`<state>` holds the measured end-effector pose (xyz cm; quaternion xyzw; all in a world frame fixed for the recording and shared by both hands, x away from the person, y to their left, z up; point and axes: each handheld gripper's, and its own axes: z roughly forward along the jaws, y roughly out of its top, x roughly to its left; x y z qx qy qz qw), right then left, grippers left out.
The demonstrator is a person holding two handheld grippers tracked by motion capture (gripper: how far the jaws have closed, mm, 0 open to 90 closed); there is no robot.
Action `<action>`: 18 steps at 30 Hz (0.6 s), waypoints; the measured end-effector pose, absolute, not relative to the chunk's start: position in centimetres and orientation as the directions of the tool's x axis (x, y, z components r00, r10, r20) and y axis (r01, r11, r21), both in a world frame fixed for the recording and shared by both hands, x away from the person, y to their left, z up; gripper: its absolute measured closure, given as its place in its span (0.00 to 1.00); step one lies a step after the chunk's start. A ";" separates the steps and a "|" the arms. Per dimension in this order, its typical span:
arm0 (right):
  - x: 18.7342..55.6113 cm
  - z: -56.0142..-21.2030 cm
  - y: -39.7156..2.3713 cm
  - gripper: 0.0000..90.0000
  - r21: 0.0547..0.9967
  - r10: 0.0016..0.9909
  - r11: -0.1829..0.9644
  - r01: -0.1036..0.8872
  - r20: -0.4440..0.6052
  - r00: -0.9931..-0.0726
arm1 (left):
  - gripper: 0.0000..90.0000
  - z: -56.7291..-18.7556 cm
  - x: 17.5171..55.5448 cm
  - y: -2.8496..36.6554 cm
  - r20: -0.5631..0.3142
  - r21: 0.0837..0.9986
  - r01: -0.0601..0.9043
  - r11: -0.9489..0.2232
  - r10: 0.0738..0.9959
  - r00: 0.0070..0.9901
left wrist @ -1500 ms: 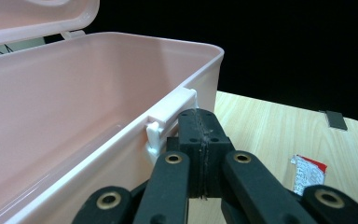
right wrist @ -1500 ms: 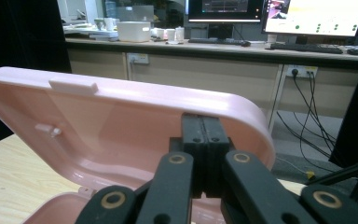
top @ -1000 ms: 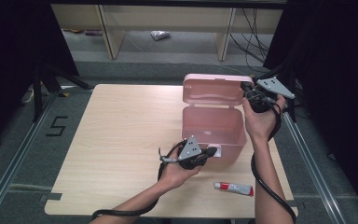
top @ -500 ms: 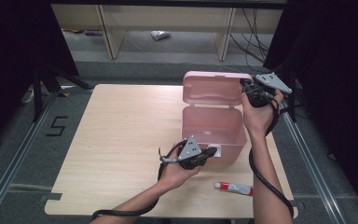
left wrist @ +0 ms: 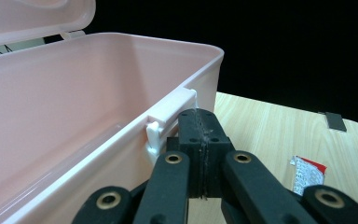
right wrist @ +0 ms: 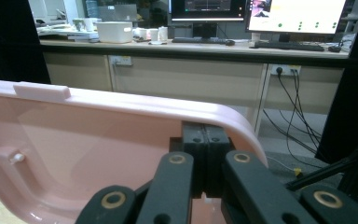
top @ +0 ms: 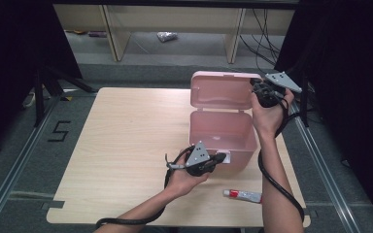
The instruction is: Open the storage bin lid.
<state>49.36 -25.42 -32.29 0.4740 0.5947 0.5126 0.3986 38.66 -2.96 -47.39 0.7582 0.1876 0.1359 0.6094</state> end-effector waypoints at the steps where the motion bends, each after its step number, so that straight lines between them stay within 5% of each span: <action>1: 49.4 -32.3 -25.5 1.00 0.987 0.974 0.032 0.155 0.004 -0.226 | 0.99 -47.4 38.7 -3.0 -0.022 0.975 0.118 -0.186 0.450 0.893; 18: 50.7 -32.7 -25.7 1.00 0.984 0.979 0.017 0.177 0.020 -0.204 | 0.99 -47.4 38.7 -3.0 -0.022 0.975 0.119 -0.187 0.450 0.893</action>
